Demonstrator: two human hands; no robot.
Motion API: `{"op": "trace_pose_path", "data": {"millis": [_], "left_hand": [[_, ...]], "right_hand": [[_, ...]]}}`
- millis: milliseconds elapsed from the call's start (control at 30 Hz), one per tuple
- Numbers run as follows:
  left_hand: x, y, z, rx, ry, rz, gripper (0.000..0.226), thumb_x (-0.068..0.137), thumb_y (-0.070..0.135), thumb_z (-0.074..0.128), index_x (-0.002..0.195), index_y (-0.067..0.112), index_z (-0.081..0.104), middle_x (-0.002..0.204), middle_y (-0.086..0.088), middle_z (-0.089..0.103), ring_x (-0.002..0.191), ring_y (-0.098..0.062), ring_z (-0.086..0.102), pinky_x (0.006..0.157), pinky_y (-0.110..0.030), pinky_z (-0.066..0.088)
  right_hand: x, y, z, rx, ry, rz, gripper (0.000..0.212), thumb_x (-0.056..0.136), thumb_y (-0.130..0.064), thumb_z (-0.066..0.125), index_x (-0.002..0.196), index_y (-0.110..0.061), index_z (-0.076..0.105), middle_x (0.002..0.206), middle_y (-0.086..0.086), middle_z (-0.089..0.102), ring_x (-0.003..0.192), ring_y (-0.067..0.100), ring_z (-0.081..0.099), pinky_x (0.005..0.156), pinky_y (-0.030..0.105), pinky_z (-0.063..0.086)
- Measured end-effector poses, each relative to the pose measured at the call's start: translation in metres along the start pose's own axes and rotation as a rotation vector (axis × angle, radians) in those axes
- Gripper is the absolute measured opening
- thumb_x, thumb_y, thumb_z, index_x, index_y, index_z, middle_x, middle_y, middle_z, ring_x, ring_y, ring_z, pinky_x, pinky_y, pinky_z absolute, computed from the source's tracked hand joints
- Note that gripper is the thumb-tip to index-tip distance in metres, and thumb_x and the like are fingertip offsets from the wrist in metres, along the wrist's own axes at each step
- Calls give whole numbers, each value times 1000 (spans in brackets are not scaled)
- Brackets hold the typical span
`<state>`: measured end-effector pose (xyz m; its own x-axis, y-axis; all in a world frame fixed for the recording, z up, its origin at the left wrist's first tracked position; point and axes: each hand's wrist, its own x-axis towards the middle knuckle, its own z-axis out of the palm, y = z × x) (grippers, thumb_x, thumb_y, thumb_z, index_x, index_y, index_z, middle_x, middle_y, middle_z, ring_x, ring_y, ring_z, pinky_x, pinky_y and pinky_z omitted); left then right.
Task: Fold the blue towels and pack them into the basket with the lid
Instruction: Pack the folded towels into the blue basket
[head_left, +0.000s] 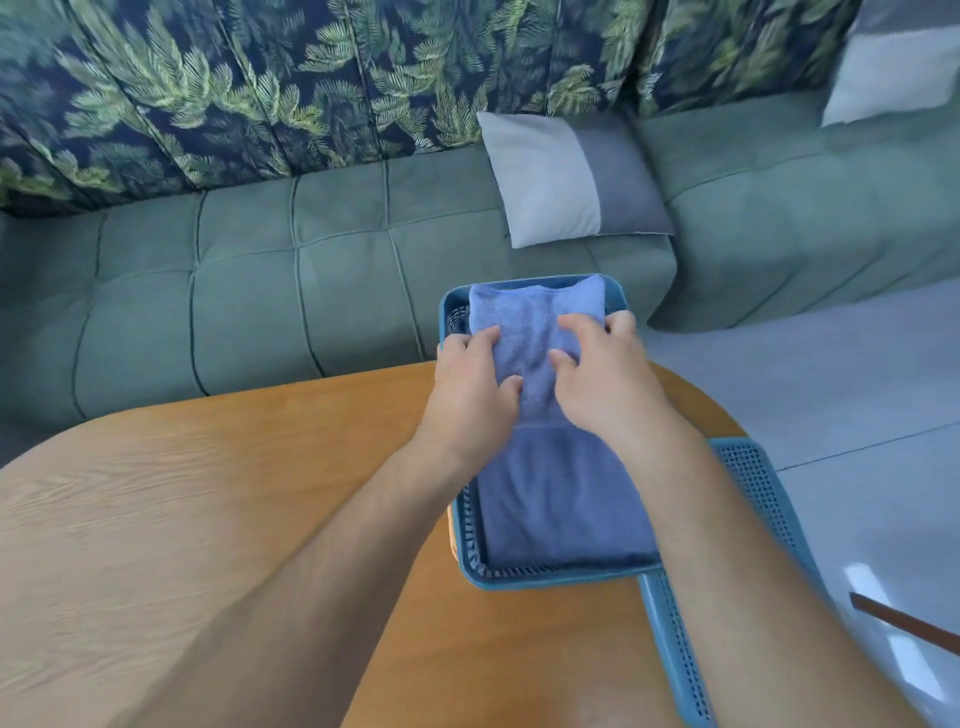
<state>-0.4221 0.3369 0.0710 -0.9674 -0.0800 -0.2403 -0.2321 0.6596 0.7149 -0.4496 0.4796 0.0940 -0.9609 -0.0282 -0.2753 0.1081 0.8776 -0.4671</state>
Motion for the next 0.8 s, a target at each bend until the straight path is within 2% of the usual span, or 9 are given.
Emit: {"op": "trace_pose_path", "data": {"millis": [67, 100, 167, 233, 300, 367, 567, 667, 800], "left_hand": [[9, 3, 20, 250, -25, -32, 53, 96, 26, 62, 143, 9, 45, 148, -16, 31, 135, -31, 37, 111, -29, 27], [9, 0, 26, 399, 24, -22, 44, 96, 27, 62, 134, 8, 51, 152, -19, 29, 135, -36, 36, 112, -34, 27], [9, -3, 39, 559, 172, 103, 32, 92, 16, 54, 121, 3, 59, 155, -27, 30, 137, -42, 38, 112, -43, 34], [19, -8, 50, 590, 242, 294, 44, 91, 9, 44, 131, -4, 54, 155, -30, 31, 144, -43, 35, 116, -48, 34], [35, -7, 57, 619, 82, 307, 54, 102, 15, 38, 153, 0, 30, 164, -22, 13, 153, -35, 13, 124, -45, 16], [46, -10, 64, 652, -10, 237, 57, 108, 27, 28, 159, 8, 12, 167, -12, 3, 155, -26, 2, 124, -40, 3], [41, -38, 82, 747, 47, 183, 64, 101, 34, 1, 159, 7, 8, 167, -13, 2, 155, -27, 2, 125, -42, 5], [45, -38, 87, 744, 30, 155, 60, 105, 32, 10, 159, 7, 4, 167, -13, -2, 155, -27, -1, 125, -42, 2], [49, -44, 94, 785, 77, 154, 60, 105, 31, 17, 159, 5, 12, 167, -16, 5, 154, -31, 7, 123, -43, 4]], "right_hand": [[8, 21, 9, -191, -5, 7, 47, 103, -30, 49, 149, -23, 40, 151, 13, 25, 135, 36, 31, 109, 43, 32], [9, 25, 16, -309, 14, -4, 49, 104, -30, 46, 151, -23, 35, 159, 15, 14, 141, 37, 23, 112, 43, 27], [8, 30, 29, -443, 55, -82, 58, 105, -29, 40, 159, -23, 20, 167, 14, -11, 153, 37, -1, 122, 45, 12], [12, 32, 40, -464, 41, -203, 65, 105, -27, 36, 162, -25, 4, 166, 13, -21, 153, 34, -18, 126, 46, -1], [23, 39, 46, -434, -31, -231, 66, 106, -31, 30, 161, -28, -6, 165, 13, -23, 153, 31, -22, 126, 47, -3], [36, 50, 52, -390, -76, -200, 59, 109, -36, 18, 160, -28, -10, 166, 12, -24, 153, 28, -23, 126, 46, -3], [46, 58, 84, -396, -83, -220, 57, 108, -40, 10, 159, -28, -15, 164, 10, -28, 150, 29, -29, 126, 47, -2], [52, 63, 88, -390, -105, -215, 59, 107, -40, 10, 158, -27, -17, 163, 11, -30, 149, 30, -30, 125, 49, -1], [58, 67, 93, -418, -131, -211, 59, 107, -40, 10, 157, -27, -19, 162, 11, -32, 149, 32, -32, 125, 49, 0]]}}
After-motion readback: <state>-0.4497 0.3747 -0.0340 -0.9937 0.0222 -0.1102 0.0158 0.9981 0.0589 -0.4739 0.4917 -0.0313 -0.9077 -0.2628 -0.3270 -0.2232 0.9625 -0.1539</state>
